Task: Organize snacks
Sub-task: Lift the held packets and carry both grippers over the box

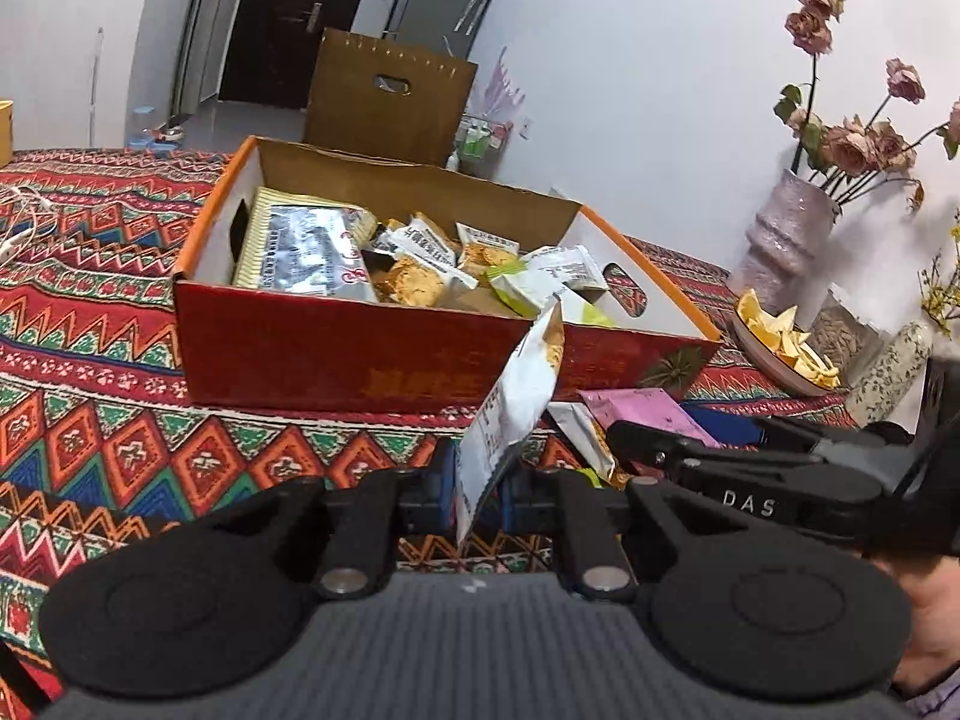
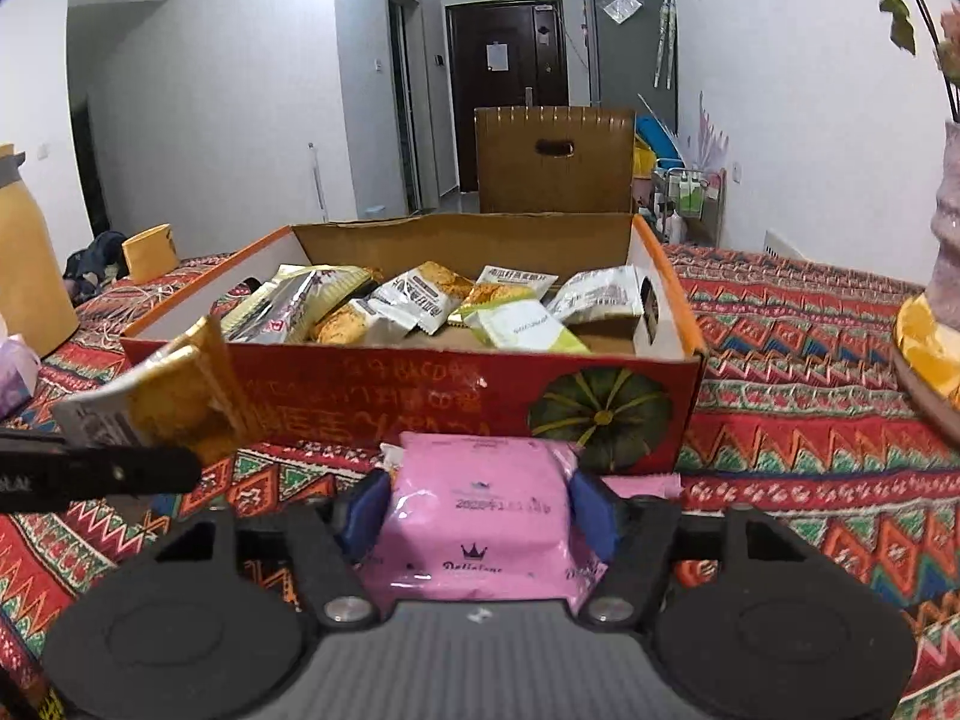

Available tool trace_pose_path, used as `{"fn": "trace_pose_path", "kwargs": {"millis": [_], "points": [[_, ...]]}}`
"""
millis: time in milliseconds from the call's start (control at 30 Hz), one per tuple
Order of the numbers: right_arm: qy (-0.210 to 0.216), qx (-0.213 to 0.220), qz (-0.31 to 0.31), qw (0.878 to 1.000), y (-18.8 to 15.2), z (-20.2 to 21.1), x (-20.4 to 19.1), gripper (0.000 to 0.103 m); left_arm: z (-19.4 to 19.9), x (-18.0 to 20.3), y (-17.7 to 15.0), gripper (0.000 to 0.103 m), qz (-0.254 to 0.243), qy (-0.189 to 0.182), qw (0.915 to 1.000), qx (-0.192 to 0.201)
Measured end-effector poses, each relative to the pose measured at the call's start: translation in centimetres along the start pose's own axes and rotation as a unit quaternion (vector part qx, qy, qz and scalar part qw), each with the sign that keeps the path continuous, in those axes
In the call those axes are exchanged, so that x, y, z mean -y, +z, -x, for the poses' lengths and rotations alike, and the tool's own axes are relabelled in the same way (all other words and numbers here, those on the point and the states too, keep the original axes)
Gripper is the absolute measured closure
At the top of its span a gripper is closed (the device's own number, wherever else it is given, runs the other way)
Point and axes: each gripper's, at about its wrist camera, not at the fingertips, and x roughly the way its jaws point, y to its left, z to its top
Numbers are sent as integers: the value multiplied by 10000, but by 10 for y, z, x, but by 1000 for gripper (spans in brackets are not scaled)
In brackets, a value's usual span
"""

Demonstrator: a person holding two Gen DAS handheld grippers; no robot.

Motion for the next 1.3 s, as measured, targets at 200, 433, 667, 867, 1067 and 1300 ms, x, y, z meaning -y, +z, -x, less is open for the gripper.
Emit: {"fn": "trace_pose_path", "kwargs": {"millis": [200,433,667,867,1067,1300], "points": [[38,-21,7,10000,-1,3,2,42,7,10,3,89,-94,-125,9998,107],[104,341,-34,9994,-13,70,10,42,47,27,-16,89,-12,102,9999,139],[-76,503,-183,9985,-56,149,17,42,112,53,-67,89,1,293,9994,185],[-37,439,-120,9990,-106,205,5,42,149,72,-111,89,11,398,9992,-25],[121,357,-278,9989,-141,232,2,42,168,93,-131,89,-154,540,9984,17],[88,521,-256,9983,-144,250,5,42,183,113,-136,89,-353,550,9975,285]]}}
